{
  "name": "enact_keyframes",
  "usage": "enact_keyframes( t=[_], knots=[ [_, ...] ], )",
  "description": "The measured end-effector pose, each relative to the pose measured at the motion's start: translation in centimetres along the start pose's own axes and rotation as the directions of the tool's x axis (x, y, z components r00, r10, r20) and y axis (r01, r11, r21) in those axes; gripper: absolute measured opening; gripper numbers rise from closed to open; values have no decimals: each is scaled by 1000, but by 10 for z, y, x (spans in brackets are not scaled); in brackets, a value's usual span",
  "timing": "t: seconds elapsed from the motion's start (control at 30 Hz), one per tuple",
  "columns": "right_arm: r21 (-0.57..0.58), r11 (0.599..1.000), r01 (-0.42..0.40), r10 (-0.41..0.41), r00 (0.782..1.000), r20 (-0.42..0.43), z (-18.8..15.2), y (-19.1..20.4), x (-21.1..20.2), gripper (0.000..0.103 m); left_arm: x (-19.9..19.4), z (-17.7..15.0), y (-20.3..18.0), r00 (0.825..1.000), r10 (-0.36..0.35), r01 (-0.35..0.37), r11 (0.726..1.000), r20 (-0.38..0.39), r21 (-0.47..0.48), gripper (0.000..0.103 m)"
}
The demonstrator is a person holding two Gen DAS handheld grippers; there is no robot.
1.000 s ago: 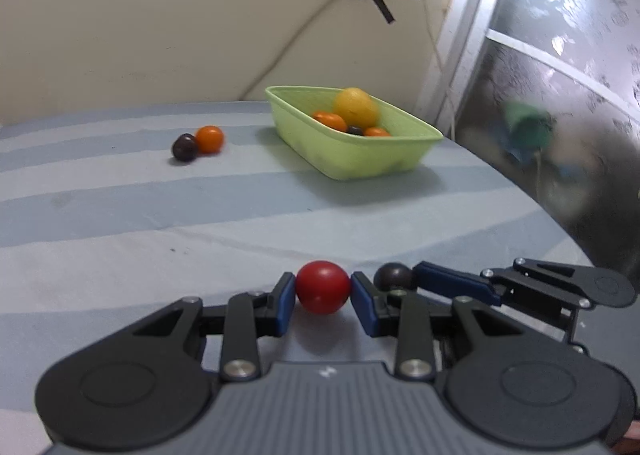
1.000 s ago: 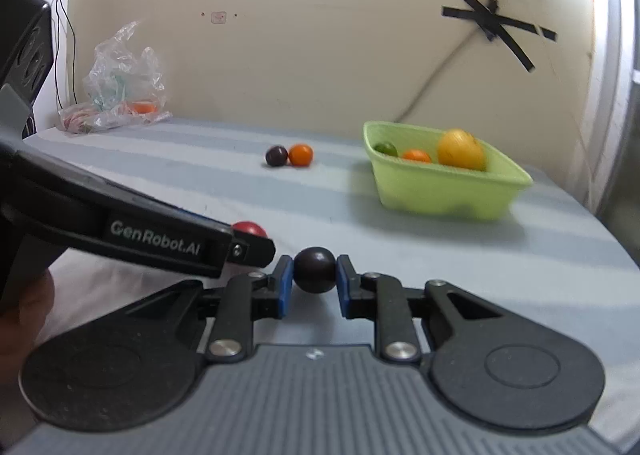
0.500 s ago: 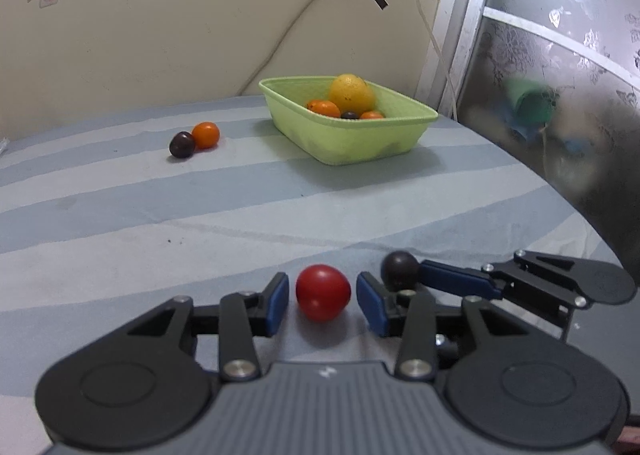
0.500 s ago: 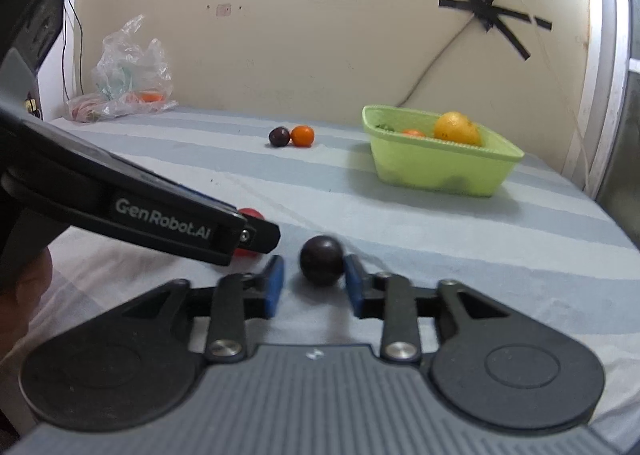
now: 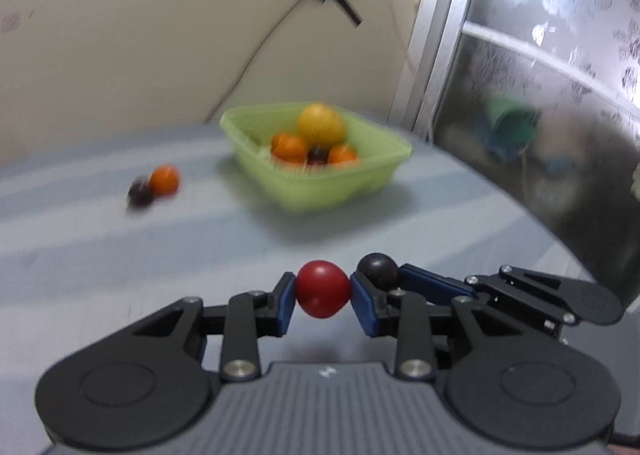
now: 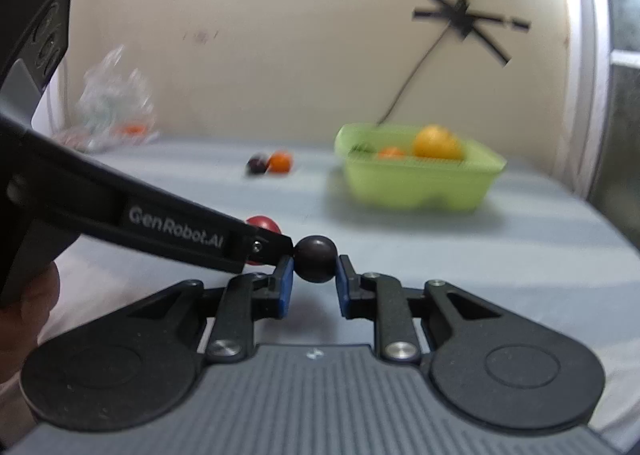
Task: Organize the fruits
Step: 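Lower both held tomatoes into the basket and open both tools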
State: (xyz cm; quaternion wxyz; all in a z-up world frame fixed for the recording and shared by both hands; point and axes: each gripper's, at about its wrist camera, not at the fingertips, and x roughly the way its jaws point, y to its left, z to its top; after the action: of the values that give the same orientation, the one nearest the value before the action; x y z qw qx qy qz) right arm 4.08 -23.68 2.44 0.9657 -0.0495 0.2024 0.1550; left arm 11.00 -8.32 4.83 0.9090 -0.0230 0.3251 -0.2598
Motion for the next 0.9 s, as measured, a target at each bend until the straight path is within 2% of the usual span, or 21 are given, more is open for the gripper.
enact_keyframes(
  t=[0.13,0.27,0.43,0.57,0.6,0.67,0.8,0.9],
  knots=[
    [0,998,61,-61,995,84,23,-18,9,26,19,42,-5,997,9,-12,999,74,38,31],
    [20,992,126,-127,982,138,45,-43,33,26,61,78,1,998,0,-2,1000,62,20,31],
    [60,982,180,-186,977,109,57,-75,69,26,113,103,-1,1000,0,0,1000,-1,5,31],
    [85,972,221,-227,971,80,56,-91,84,27,140,106,-8,999,16,-16,1000,-32,14,31],
    [89,970,228,-234,969,75,55,-94,86,27,145,107,-9,999,22,-21,1000,-36,13,34],
    [98,966,238,-244,968,63,54,-97,90,28,148,110,-9,999,44,-44,999,-29,0,42],
    [131,964,230,-243,965,96,56,-102,85,34,125,111,0,1000,31,-30,999,7,-44,43],
    [137,964,227,-245,959,140,53,-96,73,34,80,105,21,992,53,-43,995,111,-85,44]
  ],
)
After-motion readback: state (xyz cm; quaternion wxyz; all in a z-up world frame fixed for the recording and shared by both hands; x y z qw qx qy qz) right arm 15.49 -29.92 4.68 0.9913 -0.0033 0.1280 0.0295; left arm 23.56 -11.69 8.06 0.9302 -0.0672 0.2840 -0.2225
